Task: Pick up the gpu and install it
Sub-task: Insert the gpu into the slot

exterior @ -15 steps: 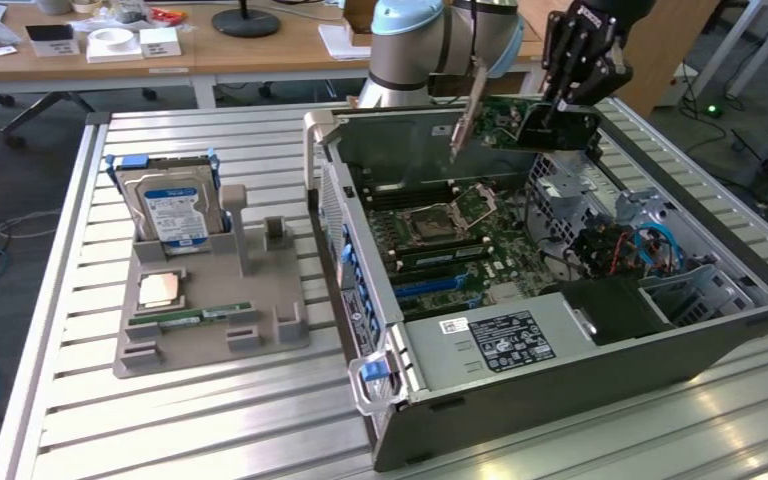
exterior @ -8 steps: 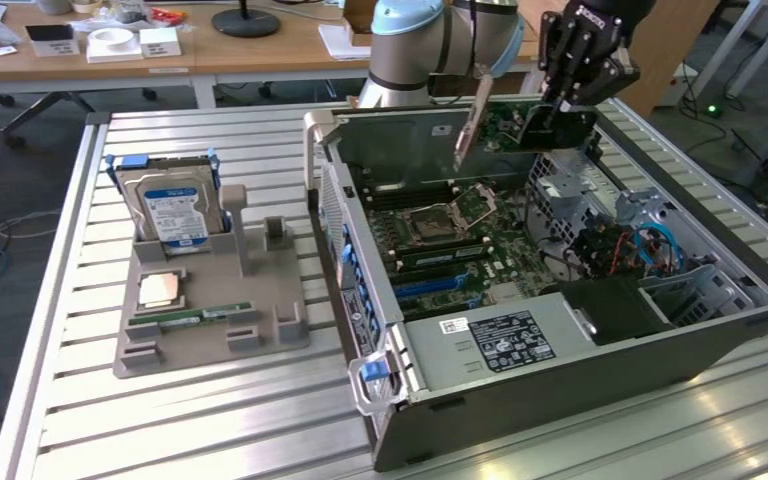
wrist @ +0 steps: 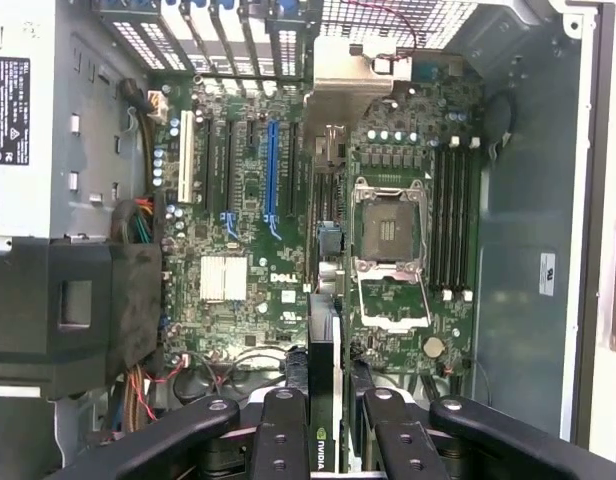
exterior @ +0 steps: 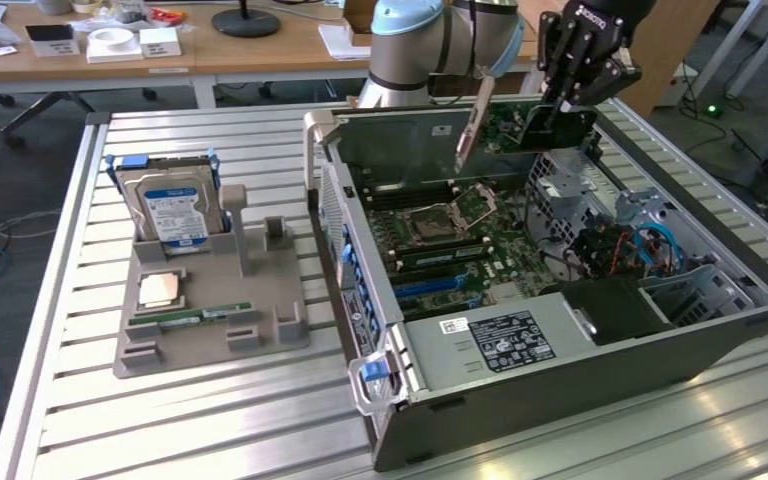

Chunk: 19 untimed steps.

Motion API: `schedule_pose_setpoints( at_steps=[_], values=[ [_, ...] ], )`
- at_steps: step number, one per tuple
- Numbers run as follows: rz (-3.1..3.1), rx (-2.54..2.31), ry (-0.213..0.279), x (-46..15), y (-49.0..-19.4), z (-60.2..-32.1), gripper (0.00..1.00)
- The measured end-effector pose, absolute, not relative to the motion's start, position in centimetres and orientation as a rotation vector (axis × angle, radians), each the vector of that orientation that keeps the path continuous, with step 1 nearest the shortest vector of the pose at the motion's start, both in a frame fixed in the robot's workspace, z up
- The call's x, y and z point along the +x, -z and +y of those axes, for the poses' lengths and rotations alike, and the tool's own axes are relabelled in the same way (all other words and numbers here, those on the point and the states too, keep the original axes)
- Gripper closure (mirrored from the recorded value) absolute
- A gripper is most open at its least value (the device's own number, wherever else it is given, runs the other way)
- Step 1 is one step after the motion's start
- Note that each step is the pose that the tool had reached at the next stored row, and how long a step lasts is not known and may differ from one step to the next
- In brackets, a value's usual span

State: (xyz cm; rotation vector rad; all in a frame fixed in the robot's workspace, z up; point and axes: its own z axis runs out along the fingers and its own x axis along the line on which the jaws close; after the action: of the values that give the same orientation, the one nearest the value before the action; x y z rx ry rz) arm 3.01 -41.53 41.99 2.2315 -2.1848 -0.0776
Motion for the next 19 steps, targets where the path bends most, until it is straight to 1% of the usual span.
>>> schedule_pose_setpoints(
  at_steps=[7, 19],
  values=[
    [-2.182, 2.241, 0.07, 2.86, -41.72, -41.53, 0.74],
    [-2.182, 2.272, 0.036, 2.17, -41.05, -41.53, 0.74]
  ],
)
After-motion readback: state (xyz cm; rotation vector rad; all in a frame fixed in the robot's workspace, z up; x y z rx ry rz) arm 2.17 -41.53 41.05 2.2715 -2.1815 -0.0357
